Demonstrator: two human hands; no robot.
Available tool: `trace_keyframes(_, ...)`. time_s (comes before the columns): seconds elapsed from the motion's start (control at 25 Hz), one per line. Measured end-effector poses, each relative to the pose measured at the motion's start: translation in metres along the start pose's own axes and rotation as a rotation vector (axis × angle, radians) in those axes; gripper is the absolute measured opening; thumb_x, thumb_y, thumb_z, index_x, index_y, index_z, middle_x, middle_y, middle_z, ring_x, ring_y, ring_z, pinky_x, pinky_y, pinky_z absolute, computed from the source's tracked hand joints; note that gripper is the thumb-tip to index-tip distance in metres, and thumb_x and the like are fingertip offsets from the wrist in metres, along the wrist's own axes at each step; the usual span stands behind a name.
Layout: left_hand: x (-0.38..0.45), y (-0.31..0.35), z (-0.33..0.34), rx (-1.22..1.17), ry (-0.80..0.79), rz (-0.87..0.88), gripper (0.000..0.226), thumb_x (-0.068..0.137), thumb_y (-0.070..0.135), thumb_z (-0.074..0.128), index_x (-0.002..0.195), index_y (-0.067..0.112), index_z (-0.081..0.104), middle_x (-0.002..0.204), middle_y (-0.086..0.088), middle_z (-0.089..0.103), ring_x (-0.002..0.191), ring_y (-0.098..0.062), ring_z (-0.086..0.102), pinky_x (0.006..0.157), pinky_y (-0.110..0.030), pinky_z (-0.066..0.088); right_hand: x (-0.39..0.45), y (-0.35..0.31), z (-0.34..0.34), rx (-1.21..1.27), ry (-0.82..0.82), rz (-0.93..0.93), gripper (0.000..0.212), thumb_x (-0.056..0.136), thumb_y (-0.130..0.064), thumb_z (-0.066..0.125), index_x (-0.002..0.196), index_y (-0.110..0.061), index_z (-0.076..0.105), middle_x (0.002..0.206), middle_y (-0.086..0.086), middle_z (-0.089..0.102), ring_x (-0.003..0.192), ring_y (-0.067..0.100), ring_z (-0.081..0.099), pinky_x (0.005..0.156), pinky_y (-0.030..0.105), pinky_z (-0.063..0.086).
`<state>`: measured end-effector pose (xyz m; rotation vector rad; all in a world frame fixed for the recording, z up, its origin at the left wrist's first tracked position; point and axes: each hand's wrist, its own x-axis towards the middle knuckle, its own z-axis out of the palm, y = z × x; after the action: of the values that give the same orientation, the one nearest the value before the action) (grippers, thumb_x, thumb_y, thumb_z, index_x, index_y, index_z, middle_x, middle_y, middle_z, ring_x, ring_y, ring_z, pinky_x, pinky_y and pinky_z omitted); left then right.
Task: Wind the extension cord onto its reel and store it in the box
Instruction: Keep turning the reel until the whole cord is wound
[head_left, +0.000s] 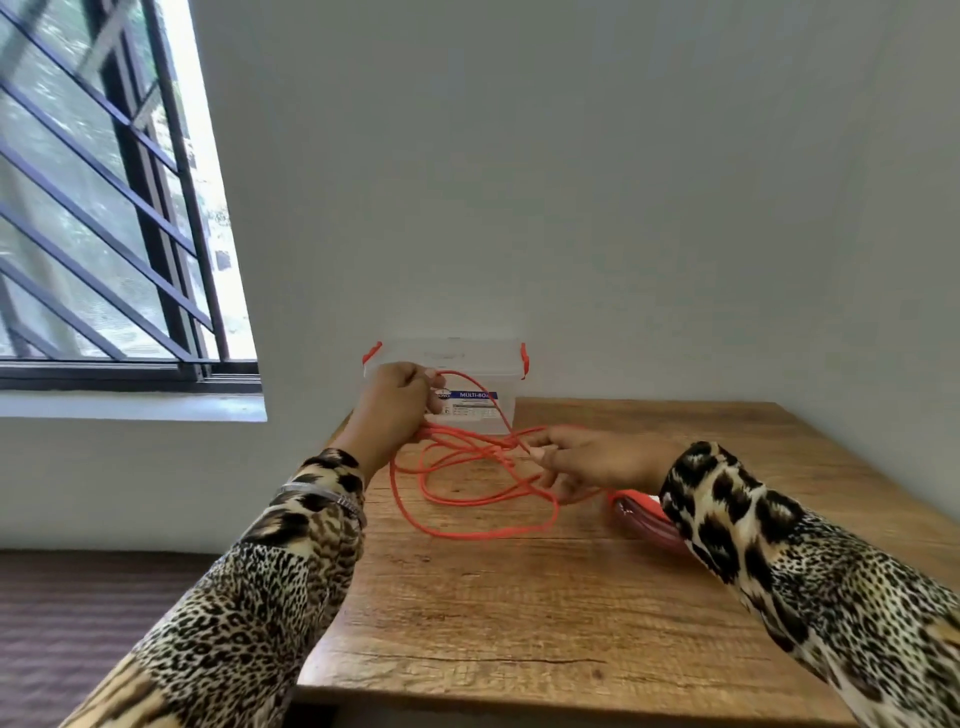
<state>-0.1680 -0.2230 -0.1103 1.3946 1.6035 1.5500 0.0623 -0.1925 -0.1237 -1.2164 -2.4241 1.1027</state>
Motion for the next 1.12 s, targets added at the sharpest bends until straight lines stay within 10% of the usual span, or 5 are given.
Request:
trace_keyframes(0.24, 0.017, -0.012, -0.034, 0.683, 0.227, 0.018, 0.022, 0.095, 0.015, 0.045, 0.095, 0.012, 0.067, 0.098, -0.011, 0.069, 0.095, -0.033, 0.064, 0.088, -0.041, 0.051, -0.005, 0.023, 0.011, 0.187, 0.174, -0.129, 0.048, 0.098, -0.046, 0.041, 0.096, -0.006, 0.067, 0.065, -0.001, 0.051, 0.057, 0.011, 0.039, 0.058, 0.023, 0.034)
trace_keyframes(0.4, 0.001, -0.007, -0.046, 1.198, 0.148, -0.213, 0.024, 0.093, 0.017, 0.048, 0.112, 0.013, 0.061, 0.117, -0.013, 0.060, 0.109, -0.033, 0.056, 0.096, -0.047, 0.040, -0.005, 0.039, 0.006, 0.311, 0.146, -0.214, 0.027, 0.090, -0.030, 0.061, 0.080, -0.006, 0.067, 0.065, -0.003, 0.058, 0.057, 0.007, 0.043, 0.059, 0.019, 0.037)
trace_keyframes(0.68, -0.071, 0.061, 0.035, 0.437, -0.109, 0.779, 0.018, 0.085, 0.034, 0.061, 0.077, 0.020, 0.066, 0.061, 0.008, 0.063, 0.058, 0.000, 0.057, 0.058, -0.017, 0.047, 0.016, 0.026, 0.004, 0.372, 0.144, -0.195, 0.027, 0.084, -0.007, 0.052, 0.079, -0.018, 0.076, 0.063, 0.011, 0.049, 0.054, 0.013, 0.045, 0.058, 0.026, 0.038)
trace_keyframes(0.88, -0.051, 0.020, 0.057, 0.994, -0.379, 0.550, 0.027, 0.088, 0.023, 0.059, 0.115, 0.025, 0.060, 0.112, -0.002, 0.062, 0.104, -0.024, 0.058, 0.088, -0.042, 0.049, 0.005, 0.027, -0.002, 0.458, 0.213, -0.274, 0.020, 0.073, -0.026, 0.056, 0.064, -0.014, 0.070, 0.057, -0.001, 0.047, 0.053, 0.011, 0.036, 0.053, 0.026, 0.029)
trace_keyframes(1.12, -0.020, 0.005, 0.036, 0.456, -0.387, 0.364, 0.011, 0.089, 0.019, 0.065, 0.093, 0.021, 0.075, 0.063, 0.021, 0.064, 0.055, 0.008, 0.056, 0.053, -0.009, 0.045, -0.003, 0.032, 0.002, 0.444, 0.235, -0.263, 0.044, 0.068, -0.049, 0.074, 0.094, -0.014, 0.077, 0.077, -0.008, 0.068, 0.060, 0.011, 0.032, 0.057, 0.022, 0.030)
